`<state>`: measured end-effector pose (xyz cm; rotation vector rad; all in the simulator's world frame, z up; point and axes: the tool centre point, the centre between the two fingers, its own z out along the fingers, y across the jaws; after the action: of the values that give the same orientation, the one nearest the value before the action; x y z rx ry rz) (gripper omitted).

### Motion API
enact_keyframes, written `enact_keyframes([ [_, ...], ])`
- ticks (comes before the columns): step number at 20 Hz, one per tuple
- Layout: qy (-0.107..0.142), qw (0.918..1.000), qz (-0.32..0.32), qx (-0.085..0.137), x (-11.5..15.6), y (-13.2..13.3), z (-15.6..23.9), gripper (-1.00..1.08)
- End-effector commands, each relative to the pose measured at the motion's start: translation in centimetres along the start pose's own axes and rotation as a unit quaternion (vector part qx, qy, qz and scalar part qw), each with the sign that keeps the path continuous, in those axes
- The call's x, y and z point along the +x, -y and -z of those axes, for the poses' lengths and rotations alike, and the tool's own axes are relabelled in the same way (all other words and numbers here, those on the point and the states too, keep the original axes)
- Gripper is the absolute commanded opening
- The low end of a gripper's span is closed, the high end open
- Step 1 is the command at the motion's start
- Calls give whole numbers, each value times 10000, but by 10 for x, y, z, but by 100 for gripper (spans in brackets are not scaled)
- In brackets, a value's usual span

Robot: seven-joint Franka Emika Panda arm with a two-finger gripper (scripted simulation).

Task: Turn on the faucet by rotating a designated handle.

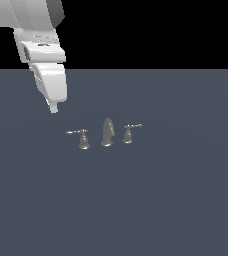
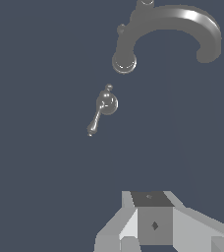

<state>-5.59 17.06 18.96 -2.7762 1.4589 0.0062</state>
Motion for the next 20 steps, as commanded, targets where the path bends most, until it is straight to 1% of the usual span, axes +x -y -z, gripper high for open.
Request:
enact_keyframes([
  [1,-7,9998,-218,0,6,10,-13,-100],
  [6,-23,9976,-693,-7,21,32,-42,-100],
  [12,-40,9922,-1243,-14,41,55,-74,-100],
  [20,-44,9843,-1763,-14,63,76,-104,-100],
])
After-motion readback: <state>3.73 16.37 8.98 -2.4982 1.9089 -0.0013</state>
